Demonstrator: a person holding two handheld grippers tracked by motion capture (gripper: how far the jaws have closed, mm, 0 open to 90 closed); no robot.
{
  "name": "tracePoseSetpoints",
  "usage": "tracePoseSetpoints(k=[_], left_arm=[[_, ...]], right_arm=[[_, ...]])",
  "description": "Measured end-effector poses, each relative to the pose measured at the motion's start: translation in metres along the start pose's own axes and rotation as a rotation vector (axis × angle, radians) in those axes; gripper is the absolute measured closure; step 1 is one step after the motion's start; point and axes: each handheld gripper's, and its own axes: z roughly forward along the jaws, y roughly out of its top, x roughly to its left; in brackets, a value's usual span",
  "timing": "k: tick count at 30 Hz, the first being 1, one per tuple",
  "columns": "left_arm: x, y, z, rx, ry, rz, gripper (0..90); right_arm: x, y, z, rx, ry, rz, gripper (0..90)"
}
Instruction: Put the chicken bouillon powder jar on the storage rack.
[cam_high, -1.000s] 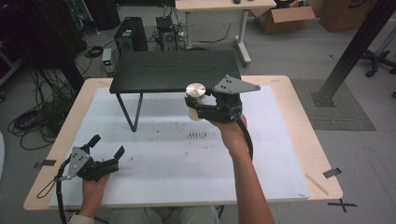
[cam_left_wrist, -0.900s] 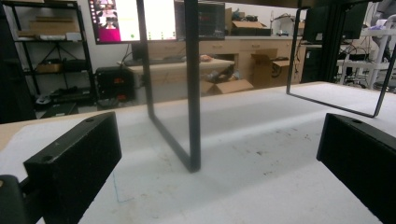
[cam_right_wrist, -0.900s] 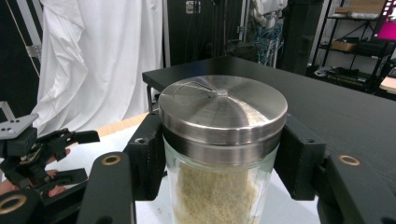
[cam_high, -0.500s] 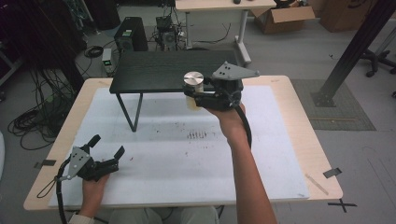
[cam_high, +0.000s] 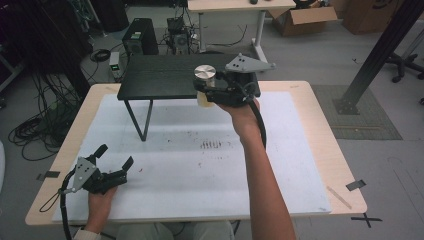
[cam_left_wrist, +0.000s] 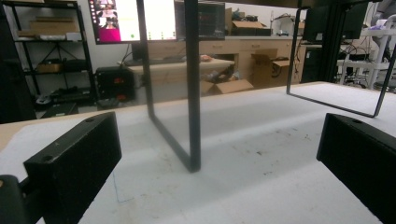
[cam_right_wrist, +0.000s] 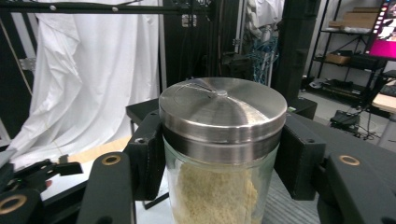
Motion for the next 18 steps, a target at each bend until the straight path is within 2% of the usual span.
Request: tracePoseSetpoints(k=[11,18], left_arm=[[0.000,0.000,0.000,-0.001,-0.001,-0.001,0.3],[0.000,0.000,0.000,-0.001,-0.001,0.000,0.2]], right_arm=[[-0.016,0.004,0.016,-0.012,-0.060,0.014,42.4],[-0.027,0.007,0.032,-0.008,-0.112,-0.005,42.5]])
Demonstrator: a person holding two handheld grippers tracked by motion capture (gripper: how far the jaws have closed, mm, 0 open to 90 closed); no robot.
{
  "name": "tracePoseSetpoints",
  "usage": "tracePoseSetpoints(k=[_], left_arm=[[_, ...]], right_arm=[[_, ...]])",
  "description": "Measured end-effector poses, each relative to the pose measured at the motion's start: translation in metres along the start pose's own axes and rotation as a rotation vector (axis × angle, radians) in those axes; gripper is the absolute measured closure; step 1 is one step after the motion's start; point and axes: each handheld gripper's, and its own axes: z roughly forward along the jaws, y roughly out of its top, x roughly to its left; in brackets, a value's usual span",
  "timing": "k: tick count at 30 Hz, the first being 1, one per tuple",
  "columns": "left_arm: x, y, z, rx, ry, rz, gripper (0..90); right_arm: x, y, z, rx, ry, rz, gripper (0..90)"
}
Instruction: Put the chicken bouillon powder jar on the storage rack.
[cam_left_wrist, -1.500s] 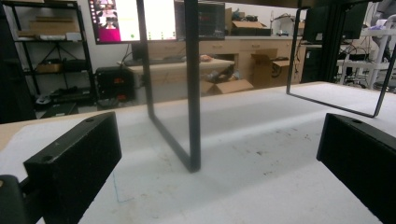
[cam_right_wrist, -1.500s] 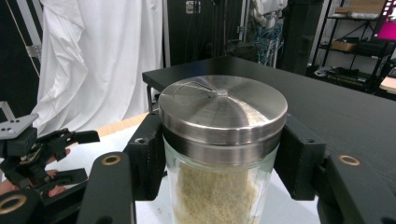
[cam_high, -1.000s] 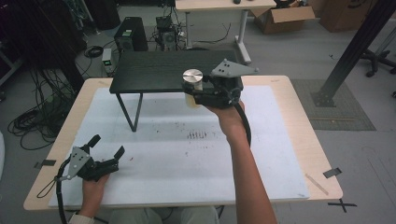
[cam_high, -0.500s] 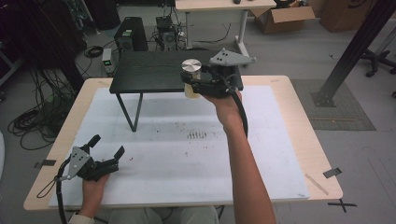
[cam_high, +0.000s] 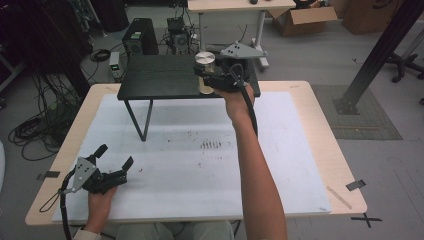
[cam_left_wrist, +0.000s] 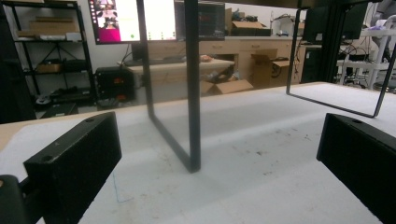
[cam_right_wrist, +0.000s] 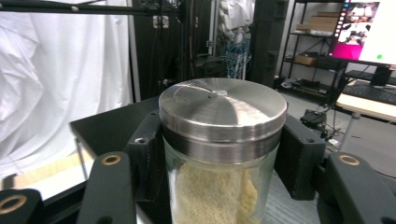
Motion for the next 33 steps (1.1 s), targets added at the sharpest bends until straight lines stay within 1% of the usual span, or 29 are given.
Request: tracePoseSetpoints(k=[3,5,12,16,20,24,33], left_arm=[[0.000,0.000,0.000,0.000,0.000,0.000,0.3],[0.000,0.000,0.000,0.000,0.000,0.000,0.3],[0.000,0.000,0.000,0.001,0.000,0.000,0.3],[0.000,0.000,0.000,0.000,0.000,-0.001,0.3],[0.000,0.000,0.000,0.000,-0.001,-0.002,0.3],[0.000,0.000,0.000,0.001,-0.001,0.000,0.3],[0.000,0.000,0.000,0.001,-0.001,-0.001,0.3]], right_arm=[[-0.004,0.000,0.008,0.007,-0.020,-0.008,42.5],[-0.006,0.000,0.012,0.009,-0.030,-0.005,42.5],[-0.015,0.000,0.026,-0.004,-0.050,0.023,42.5],[-0.020,0.002,0.034,-0.007,-0.065,0.027,42.5],[-0.024,0.002,0.041,-0.018,-0.074,0.046,42.5],[-0.027,0.001,0.048,-0.012,-0.094,0.050,42.5],[-0.026,-0.002,0.054,0.024,-0.097,0.033,42.5]])
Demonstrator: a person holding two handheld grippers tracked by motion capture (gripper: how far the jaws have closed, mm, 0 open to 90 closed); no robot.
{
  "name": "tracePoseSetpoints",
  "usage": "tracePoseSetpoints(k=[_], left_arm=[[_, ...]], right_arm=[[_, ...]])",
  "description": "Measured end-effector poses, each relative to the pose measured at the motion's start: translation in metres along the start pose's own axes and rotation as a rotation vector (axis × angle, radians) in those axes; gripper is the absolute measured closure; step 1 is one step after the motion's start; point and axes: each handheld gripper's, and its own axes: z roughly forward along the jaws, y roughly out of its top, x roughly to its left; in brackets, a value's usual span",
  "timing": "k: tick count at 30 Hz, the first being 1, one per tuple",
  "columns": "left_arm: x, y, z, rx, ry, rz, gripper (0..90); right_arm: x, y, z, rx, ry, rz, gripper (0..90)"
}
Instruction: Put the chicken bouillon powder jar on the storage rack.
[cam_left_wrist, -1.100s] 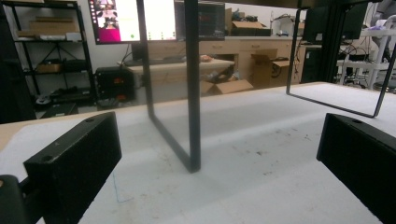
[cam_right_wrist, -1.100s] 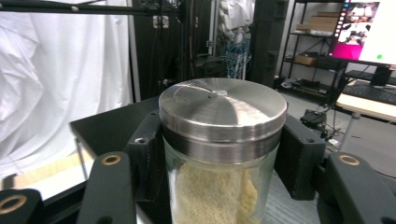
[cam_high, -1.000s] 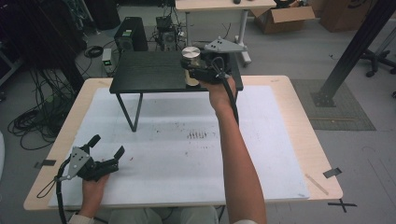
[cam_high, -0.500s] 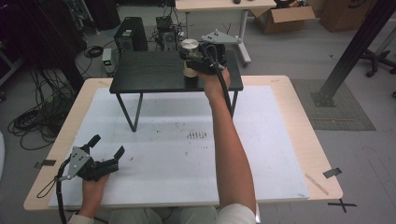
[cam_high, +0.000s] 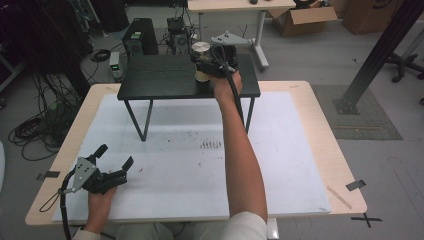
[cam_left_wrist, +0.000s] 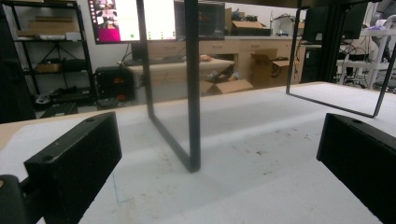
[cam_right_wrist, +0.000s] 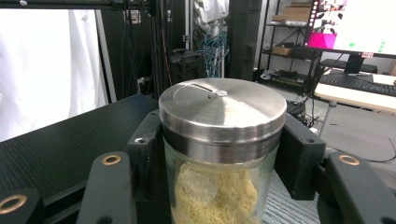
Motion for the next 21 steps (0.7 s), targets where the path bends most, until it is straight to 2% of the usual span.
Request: tracePoseSetpoints(k=[5,11,15,21], left_arm=[[0.000,0.000,0.000,0.000,0.000,0.000,0.3],[0.000,0.000,0.000,0.001,0.001,0.002,0.3],[0.000,0.000,0.000,0.001,0.000,0.002,0.3],[0.000,0.000,0.000,0.001,0.000,0.003,0.4]], right_arm=[[0.000,0.000,0.000,0.011,0.002,-0.007,42.4],[-0.002,0.000,-0.001,0.016,0.000,0.009,41.8],[-0.003,0.003,-0.006,-0.033,-0.010,0.034,37.5],[-0.002,0.006,-0.012,-0.024,-0.002,0.047,31.0]])
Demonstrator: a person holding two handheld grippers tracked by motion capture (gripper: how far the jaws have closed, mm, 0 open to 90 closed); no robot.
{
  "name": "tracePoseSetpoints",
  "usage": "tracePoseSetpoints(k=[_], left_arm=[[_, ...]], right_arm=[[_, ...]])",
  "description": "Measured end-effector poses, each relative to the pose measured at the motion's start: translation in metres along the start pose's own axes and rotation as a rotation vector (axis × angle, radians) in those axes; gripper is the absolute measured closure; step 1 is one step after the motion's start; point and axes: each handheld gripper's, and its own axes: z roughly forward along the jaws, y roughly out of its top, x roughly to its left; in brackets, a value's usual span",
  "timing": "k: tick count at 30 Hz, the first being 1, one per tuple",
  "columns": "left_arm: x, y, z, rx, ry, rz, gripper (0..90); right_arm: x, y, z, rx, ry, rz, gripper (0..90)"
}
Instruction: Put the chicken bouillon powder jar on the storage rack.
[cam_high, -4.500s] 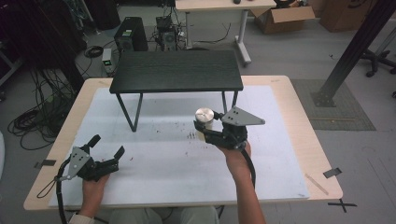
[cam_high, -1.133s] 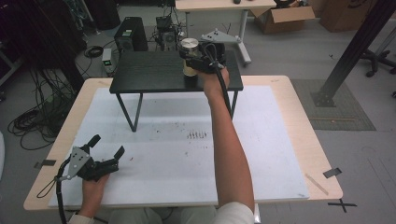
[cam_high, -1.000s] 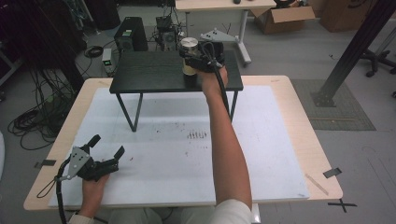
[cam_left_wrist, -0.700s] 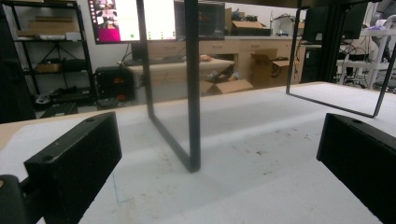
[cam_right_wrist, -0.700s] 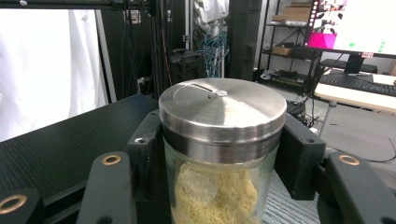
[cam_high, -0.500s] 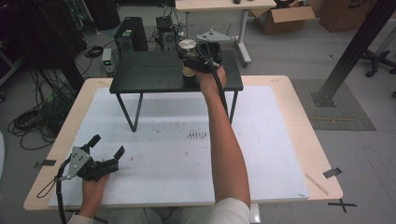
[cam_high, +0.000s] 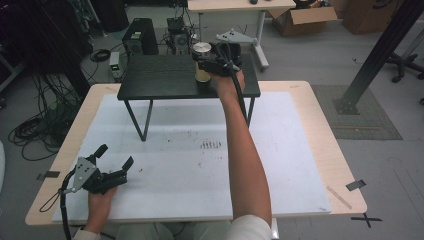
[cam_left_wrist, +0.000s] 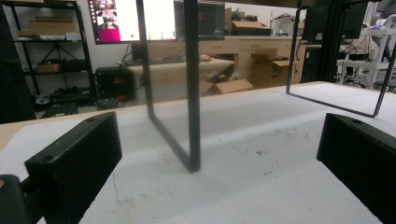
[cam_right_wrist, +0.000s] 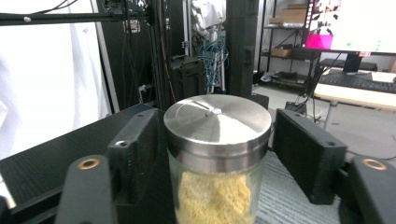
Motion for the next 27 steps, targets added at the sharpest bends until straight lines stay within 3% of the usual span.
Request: tracePoseSetpoints(k=[7,12,23,27], left_arm=[[0.000,0.000,0.000,0.001,0.000,0.000,0.4],[0.000,0.000,0.000,0.002,-0.001,0.002,0.5],[0.000,0.000,0.000,0.003,0.000,0.006,0.4],[0.000,0.000,0.000,0.002,-0.001,0.005,0.4]], right_arm=[[0.003,-0.001,-0.006,0.030,0.016,0.027,22.9],[0.006,-0.002,-0.011,0.030,0.003,0.046,15.0],[0.012,-0.010,-0.026,0.023,0.009,0.049,7.6],[0.018,-0.012,-0.031,0.021,0.009,0.027,5.3]])
